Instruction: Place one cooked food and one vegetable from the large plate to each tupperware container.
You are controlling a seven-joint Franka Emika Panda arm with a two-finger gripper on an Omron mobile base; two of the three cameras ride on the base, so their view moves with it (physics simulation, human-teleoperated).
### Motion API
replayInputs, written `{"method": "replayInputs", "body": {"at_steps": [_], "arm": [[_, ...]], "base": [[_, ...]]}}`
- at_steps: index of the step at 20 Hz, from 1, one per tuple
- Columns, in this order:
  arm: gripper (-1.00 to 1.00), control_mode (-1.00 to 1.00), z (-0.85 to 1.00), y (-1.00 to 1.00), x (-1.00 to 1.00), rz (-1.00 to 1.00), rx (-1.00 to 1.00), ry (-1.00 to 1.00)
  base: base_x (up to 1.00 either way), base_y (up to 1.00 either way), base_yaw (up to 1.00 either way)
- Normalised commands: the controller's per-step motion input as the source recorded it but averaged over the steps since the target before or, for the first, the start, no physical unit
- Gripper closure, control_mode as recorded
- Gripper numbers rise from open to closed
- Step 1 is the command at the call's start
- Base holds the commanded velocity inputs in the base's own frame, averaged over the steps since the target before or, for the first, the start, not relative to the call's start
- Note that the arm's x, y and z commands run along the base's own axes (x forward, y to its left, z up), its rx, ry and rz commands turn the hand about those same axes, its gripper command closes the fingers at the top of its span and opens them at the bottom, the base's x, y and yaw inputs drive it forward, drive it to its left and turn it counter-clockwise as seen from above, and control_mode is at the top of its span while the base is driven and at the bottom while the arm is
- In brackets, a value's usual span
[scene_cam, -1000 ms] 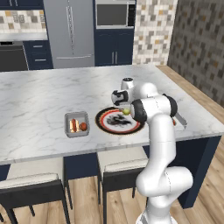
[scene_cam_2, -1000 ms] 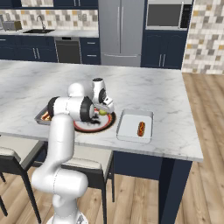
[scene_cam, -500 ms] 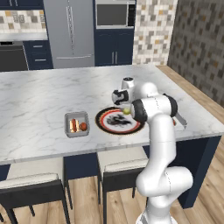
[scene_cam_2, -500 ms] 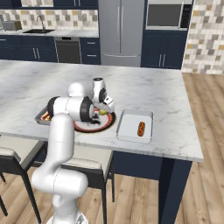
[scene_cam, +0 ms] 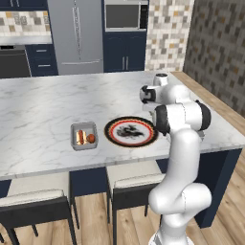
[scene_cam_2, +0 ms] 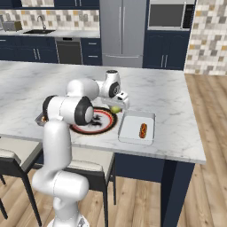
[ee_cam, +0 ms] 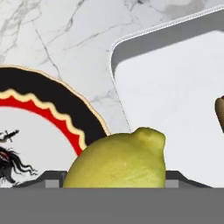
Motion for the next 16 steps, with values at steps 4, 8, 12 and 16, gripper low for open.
{"method": "replayInputs", "body": {"at_steps": [4,8,12,16], "arm": [[1.0,-1.0,-0.11,-0.99,-0.38,0.22,0.02,0.03],[1.0,-1.0,-0.41,-0.66,0.0,0.15,-0.02,0.03],[1.0,-1.0,-0.26,-0.61,0.01,0.18,0.0,0.01],[1.0,-1.0,-0.28,-0.03,0.0,0.14,0.0,0.08]], "base": [[0.0,0.0,0.0],[0.0,0.0,0.0],[0.0,0.0,0.0],[0.0,0.0,0.0]]}}
